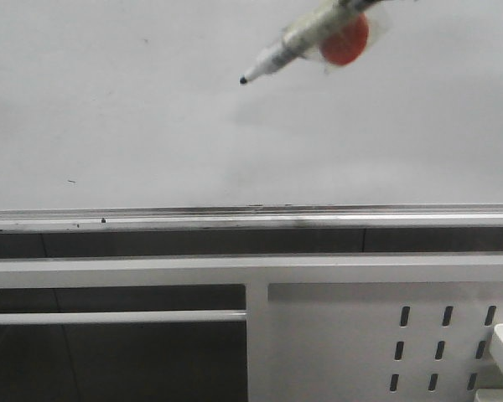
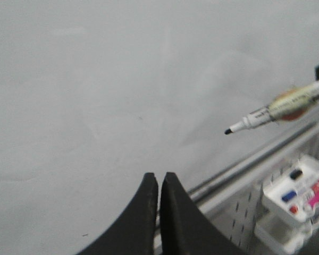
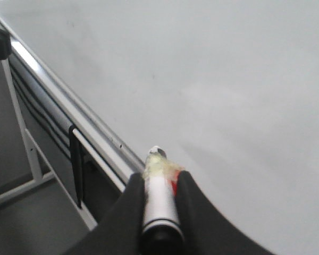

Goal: Write number 1 on whiteboard

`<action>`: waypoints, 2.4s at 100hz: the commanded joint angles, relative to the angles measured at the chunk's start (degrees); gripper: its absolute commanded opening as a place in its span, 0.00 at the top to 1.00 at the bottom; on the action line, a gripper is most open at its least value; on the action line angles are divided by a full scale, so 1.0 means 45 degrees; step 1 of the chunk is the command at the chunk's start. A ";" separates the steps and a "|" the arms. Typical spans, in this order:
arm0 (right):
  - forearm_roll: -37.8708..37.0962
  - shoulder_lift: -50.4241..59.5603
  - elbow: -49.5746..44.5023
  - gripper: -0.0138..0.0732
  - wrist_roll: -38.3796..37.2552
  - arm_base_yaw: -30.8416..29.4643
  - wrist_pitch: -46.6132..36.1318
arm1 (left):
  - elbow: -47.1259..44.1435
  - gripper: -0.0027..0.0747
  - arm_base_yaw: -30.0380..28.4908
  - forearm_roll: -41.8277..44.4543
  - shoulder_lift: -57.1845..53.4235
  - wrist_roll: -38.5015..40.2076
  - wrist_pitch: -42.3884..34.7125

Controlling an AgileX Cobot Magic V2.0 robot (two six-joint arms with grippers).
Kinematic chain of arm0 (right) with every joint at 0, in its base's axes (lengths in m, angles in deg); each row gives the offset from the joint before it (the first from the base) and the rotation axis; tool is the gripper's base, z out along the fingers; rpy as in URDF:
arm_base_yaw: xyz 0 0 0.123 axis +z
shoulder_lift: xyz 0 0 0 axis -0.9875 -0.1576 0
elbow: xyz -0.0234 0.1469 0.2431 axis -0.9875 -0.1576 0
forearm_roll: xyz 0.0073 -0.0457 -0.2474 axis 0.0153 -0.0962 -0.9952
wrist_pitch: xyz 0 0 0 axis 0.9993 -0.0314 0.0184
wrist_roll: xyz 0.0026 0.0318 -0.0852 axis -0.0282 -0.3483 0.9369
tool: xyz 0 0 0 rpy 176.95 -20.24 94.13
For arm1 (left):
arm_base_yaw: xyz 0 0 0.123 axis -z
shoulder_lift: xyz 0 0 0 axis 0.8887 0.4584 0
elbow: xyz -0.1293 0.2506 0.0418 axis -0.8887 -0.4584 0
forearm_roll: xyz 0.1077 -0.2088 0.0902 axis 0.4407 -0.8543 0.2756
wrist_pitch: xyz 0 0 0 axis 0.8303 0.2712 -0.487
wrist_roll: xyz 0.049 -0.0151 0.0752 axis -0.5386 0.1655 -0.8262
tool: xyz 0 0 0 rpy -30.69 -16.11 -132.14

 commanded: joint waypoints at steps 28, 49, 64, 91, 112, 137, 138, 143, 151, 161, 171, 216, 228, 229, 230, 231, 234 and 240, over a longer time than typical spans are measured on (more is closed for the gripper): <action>0.0081 0.0014 0.0454 0.92 0.0097 -0.0063 -0.2032 | -0.1712 0.99 -0.1924 -0.2408 -0.0090 0.0115 -0.4917; 0.0081 -0.0521 0.1096 0.92 0.0097 -0.0255 -0.1760 | -0.1712 0.99 -0.1924 -0.2408 -0.0090 0.0115 -0.4964; 0.0081 -0.0914 0.1622 0.92 0.0097 -0.0853 -0.1570 | -0.1712 0.99 -0.1924 -0.2408 -0.0090 0.0115 -0.4964; 0.0081 -0.1626 0.1890 0.92 0.0097 -0.1452 -0.1198 | -0.1712 0.99 -0.1924 -0.2408 -0.0090 0.0115 -0.4964; 0.0081 -0.2761 0.1839 0.92 0.0097 -0.1690 -0.0737 | -0.1712 0.99 -0.1924 -0.2408 -0.0090 0.0115 -0.4964; 0.0090 -0.3460 0.1839 0.92 0.0097 -0.1660 -0.0898 | -0.1712 0.99 -0.1924 -0.2408 -0.0090 0.0088 -0.4813; 0.0113 -0.3415 0.1839 0.92 0.0097 -0.1627 -0.0843 | -0.1712 0.99 -0.1924 -0.2408 -0.0090 0.0088 -0.4807; 0.0122 -0.3270 0.1839 0.92 0.0097 -0.1458 -0.0626 | -0.1712 0.99 -0.1924 -0.2299 -0.0090 0.0088 -0.4777; 0.0122 -0.2858 0.1865 0.92 0.0097 -0.1119 0.0300 | -0.1712 0.99 -0.1924 -0.1353 -0.0090 0.0110 -0.4777; 0.0062 -0.2581 0.2215 0.92 0.0097 -0.0593 0.2166 | -0.1712 0.99 -0.1924 0.0630 -0.0090 0.0502 -0.4811; -0.0230 -0.2651 0.2967 0.92 0.0115 -0.0161 0.4120 | -0.1641 0.91 -0.1924 0.3469 0.0021 0.1825 -0.4882; -0.0626 -0.3963 0.5870 0.92 0.0143 0.0985 0.6673 | -0.0361 0.54 -0.1924 0.9692 0.3899 0.3644 -0.7068; -0.0626 -0.4350 0.6256 0.92 0.0143 0.1346 0.6839 | 0.0308 0.54 -0.1924 0.9851 0.5223 0.3644 -0.7532; -0.0626 -0.4366 0.6289 0.92 0.0143 0.1381 0.6839 | 0.0342 0.54 -0.1924 0.9851 0.5223 0.3644 -0.7524; -0.0626 -0.4361 0.6316 0.92 0.0143 0.1382 0.6839 | 0.0379 0.54 -0.1924 0.9873 0.5353 0.3644 -0.7600; -0.0626 -0.4401 0.6313 0.92 0.0143 0.1382 0.6839 | 0.0445 0.54 -0.1924 0.9873 0.5418 0.3644 -0.7639; -0.0626 -0.4426 0.6381 0.92 0.0143 0.1450 0.6839 | 0.0563 0.54 -0.1924 0.9873 0.5659 0.3644 -0.7785; -0.0626 -0.4449 0.6456 0.92 0.0143 0.1536 0.6784 | 0.0807 0.54 -0.1924 0.9969 0.6118 0.3644 -0.7877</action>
